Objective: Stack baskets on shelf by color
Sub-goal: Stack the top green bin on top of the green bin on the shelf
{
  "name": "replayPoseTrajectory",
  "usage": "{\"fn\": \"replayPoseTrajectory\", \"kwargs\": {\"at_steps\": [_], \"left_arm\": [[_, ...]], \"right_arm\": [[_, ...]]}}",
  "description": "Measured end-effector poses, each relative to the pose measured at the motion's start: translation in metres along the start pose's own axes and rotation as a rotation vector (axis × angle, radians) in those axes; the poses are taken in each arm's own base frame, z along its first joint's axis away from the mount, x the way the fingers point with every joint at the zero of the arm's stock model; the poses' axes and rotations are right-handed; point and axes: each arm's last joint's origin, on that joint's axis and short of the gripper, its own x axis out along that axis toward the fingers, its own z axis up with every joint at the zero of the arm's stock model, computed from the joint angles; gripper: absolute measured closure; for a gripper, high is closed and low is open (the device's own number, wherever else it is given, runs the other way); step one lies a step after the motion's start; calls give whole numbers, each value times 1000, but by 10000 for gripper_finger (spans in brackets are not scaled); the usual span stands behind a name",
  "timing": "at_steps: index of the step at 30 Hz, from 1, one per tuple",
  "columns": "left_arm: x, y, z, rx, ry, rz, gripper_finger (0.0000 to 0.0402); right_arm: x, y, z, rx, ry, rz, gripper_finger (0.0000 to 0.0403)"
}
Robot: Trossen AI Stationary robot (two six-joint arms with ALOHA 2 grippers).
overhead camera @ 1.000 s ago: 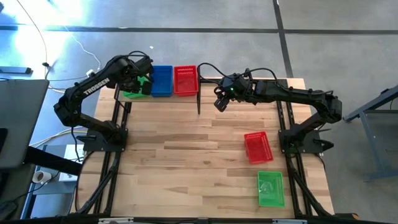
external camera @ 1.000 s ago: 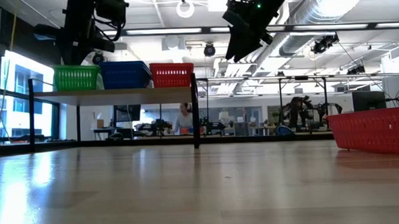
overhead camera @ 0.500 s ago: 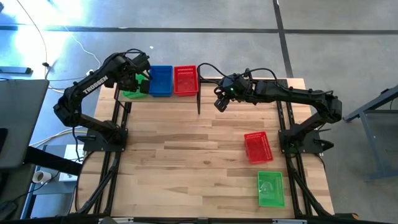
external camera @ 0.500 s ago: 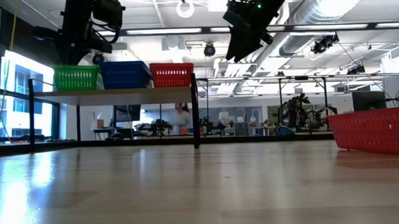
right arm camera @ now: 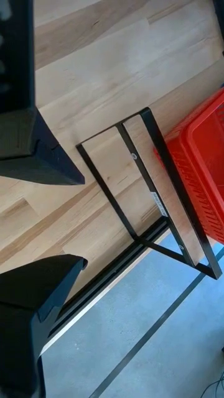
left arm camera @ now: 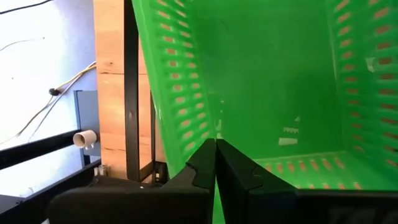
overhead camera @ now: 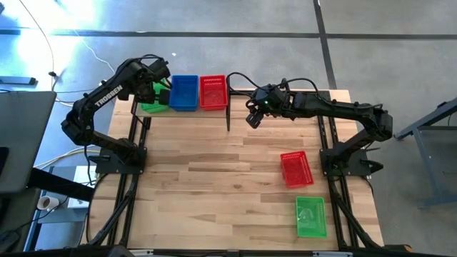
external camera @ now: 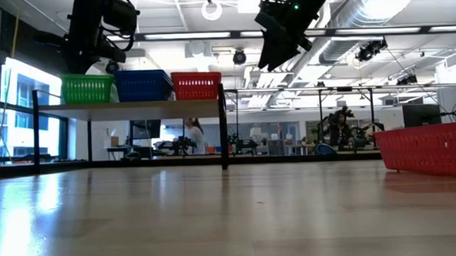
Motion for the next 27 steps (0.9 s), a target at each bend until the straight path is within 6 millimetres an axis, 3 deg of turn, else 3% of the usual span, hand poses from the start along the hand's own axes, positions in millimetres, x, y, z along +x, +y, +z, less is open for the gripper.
{"fn": "replayPoseTrajectory", "kwargs": {"at_steps": [27], "left_arm": [[3,11,8,-62,-76,114,401]], "right_arm": [[0,0,0,1,-1,0,226]]}}
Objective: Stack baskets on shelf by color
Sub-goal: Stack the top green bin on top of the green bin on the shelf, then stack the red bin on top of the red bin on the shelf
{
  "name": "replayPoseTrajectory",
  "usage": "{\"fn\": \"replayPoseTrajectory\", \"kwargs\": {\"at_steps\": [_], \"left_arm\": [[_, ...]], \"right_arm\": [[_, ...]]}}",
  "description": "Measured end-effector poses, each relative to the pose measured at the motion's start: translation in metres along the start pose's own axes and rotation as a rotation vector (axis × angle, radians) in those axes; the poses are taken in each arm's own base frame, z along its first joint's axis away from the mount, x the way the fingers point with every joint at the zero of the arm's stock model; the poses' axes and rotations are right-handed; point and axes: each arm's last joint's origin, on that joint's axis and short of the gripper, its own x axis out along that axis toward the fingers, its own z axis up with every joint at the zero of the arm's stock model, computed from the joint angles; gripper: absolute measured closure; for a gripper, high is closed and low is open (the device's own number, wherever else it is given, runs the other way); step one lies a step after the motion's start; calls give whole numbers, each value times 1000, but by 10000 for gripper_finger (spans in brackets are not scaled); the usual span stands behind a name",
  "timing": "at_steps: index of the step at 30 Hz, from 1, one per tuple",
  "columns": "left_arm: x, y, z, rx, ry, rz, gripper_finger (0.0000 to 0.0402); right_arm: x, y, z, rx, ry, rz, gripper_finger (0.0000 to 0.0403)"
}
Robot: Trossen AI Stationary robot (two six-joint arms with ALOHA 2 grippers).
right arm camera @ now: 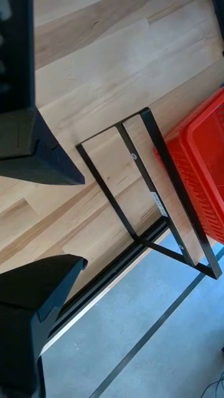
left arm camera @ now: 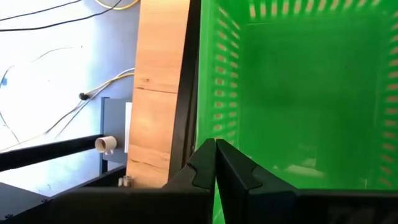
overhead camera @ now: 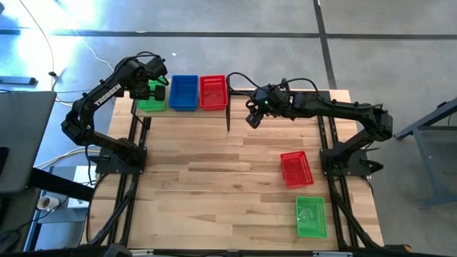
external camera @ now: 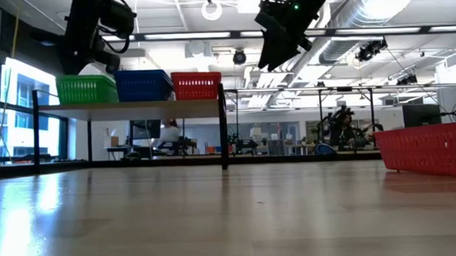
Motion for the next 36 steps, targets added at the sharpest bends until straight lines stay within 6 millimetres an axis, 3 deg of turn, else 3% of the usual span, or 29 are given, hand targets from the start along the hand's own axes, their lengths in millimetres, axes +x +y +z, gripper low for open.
{"fn": "replayPoseTrajectory", "kwargs": {"at_steps": [19,29,36], "left_arm": [[-11,1,-11,47,-28,-59,401],[-27,12,-23,219,-136,-124,401],[-46,23,-37,391,-232,-336,401]], "right_arm": [[0,0,0,4,0,0,226],[-3,8,-10,257,103,49,226],[-11,21,-27,431,287,83,226]]}}
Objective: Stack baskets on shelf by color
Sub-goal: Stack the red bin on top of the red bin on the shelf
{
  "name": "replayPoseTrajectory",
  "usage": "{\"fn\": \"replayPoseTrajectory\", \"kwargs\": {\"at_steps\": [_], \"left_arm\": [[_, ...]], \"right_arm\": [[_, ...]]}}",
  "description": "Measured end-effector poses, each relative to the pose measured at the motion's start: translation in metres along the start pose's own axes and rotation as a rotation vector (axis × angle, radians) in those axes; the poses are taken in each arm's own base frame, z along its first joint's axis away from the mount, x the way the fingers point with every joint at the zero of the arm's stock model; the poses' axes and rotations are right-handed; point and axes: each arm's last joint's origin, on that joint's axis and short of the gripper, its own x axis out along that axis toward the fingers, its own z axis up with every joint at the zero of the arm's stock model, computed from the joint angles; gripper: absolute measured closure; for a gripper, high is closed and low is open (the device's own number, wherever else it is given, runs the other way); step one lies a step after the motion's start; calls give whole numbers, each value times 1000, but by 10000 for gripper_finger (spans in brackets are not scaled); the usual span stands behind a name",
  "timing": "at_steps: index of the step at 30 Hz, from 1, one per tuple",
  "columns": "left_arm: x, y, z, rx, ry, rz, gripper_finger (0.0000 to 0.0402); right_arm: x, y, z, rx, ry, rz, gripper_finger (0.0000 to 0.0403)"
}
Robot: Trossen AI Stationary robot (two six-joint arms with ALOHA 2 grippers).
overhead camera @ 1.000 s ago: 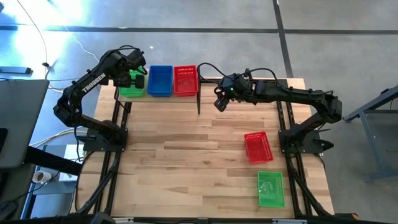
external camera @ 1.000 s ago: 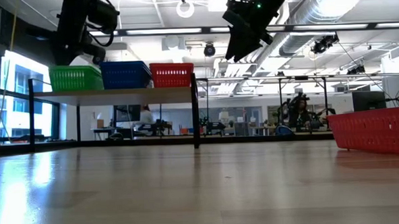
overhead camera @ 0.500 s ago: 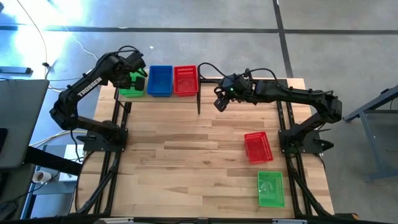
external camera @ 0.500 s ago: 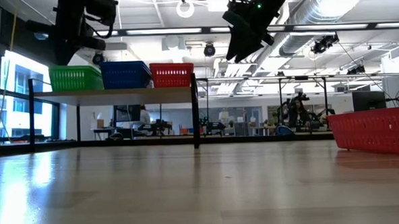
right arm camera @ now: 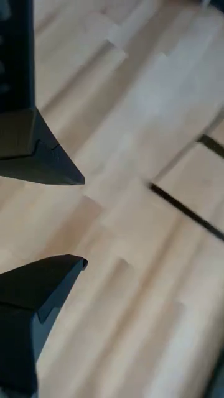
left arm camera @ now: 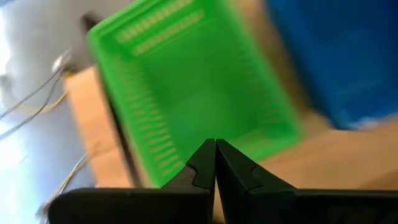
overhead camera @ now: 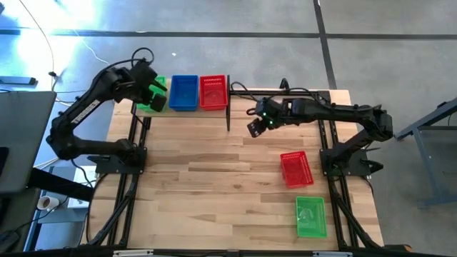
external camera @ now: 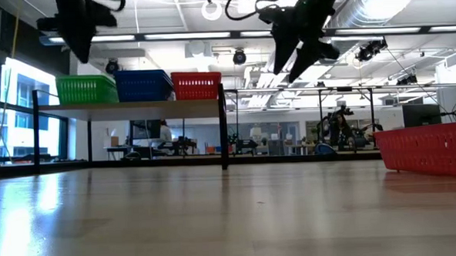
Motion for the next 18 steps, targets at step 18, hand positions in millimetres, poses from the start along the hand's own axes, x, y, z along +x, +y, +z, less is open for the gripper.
{"fn": "replayPoseTrajectory", "kwargs": {"at_steps": [18], "left_arm": [[-57,4,-37,187,-330,-444,401]], "right_arm": [[-23,21,-76,-11,279,-213,226]]}}
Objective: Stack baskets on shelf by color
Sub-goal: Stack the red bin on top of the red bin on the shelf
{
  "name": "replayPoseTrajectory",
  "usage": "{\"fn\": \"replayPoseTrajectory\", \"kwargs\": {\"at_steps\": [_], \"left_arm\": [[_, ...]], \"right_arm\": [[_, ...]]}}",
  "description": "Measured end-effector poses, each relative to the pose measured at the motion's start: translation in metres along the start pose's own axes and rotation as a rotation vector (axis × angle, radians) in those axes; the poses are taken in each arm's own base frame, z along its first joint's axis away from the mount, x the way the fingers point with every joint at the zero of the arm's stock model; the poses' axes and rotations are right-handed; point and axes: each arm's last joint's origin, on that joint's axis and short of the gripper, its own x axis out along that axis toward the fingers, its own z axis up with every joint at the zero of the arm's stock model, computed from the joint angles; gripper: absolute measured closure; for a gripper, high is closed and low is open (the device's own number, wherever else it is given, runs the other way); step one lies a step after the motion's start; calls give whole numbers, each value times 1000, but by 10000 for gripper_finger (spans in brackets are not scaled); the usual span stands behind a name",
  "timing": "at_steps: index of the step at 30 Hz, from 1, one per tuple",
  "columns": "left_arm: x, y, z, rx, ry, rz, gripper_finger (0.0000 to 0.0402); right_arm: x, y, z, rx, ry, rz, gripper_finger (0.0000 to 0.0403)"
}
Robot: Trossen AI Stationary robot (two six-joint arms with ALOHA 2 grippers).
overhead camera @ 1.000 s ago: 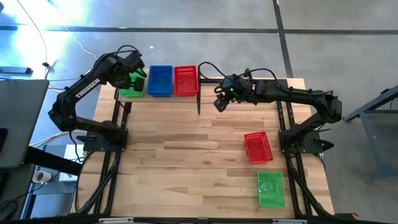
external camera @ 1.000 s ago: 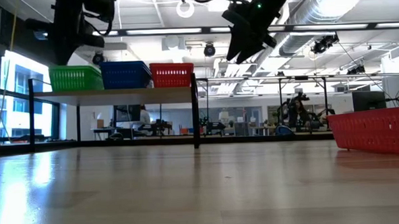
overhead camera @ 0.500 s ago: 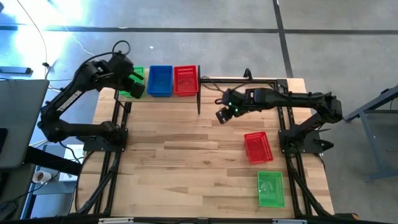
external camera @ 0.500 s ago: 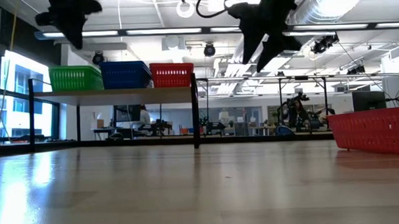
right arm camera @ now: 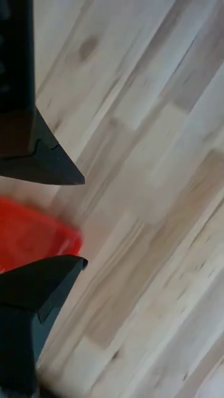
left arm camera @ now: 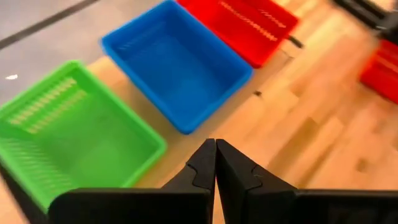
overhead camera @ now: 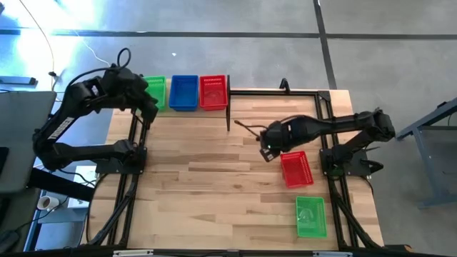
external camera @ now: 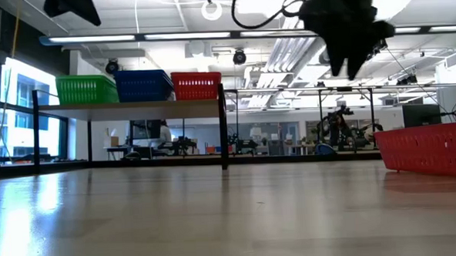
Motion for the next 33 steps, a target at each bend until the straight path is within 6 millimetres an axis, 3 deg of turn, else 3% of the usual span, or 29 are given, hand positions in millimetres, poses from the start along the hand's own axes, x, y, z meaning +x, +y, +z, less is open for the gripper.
{"fn": "replayPoseTrajectory", "kwargs": {"at_steps": [16,26,33], "left_arm": [[0,-23,3,104,-27,-235,401],[-1,-31,4,143,-45,-279,401],[-2,-34,3,142,-38,-295,401]], "right_arm": [[-15,-11,-53,-11,18,-318,226],[14,-26,-86,30,88,-399,226],[15,-48,-94,122,94,-320,226]]}}
